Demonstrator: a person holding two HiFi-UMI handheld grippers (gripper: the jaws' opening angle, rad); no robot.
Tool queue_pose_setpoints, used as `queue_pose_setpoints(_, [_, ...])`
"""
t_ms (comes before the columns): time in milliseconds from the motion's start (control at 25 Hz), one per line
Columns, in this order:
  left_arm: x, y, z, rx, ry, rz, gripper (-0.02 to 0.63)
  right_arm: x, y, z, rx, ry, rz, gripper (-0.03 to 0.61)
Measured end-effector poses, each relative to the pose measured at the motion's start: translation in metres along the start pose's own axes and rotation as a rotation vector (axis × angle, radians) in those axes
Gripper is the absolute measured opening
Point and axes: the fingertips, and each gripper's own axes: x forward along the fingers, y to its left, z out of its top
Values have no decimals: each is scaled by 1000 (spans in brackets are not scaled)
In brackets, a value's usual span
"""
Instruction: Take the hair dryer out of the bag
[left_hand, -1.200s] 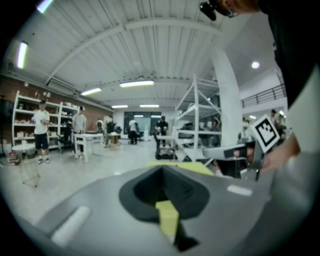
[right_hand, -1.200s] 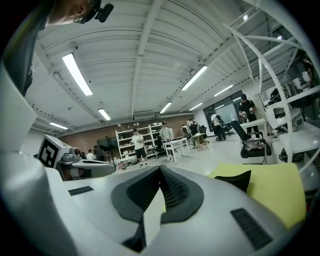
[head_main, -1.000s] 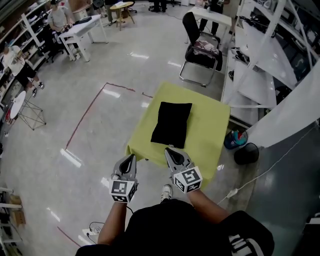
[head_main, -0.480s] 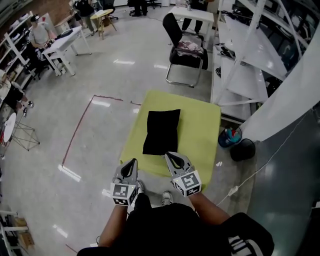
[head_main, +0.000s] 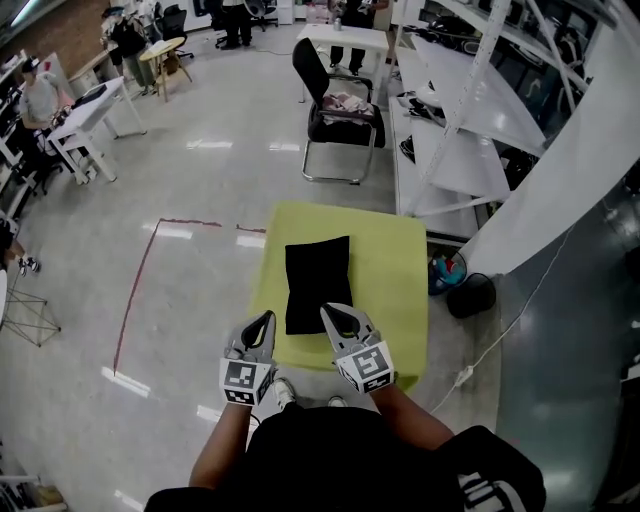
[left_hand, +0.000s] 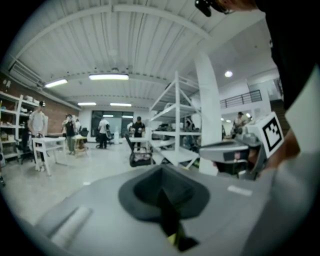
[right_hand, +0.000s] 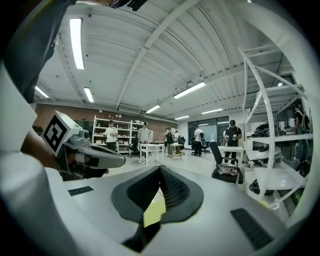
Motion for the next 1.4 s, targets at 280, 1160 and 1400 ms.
queue_pose_setpoints(280, [15, 34, -4, 16, 10, -129, 6, 32, 13, 0, 19, 35, -95, 6])
queue_pose_setpoints(1160, [49, -8, -108, 134, 175, -337, 6, 9, 5, -107, 141, 262, -257, 6])
queue_pose_setpoints(1400, [64, -31, -142, 338, 242, -367, 10, 8, -10, -138, 200, 288, -272, 6])
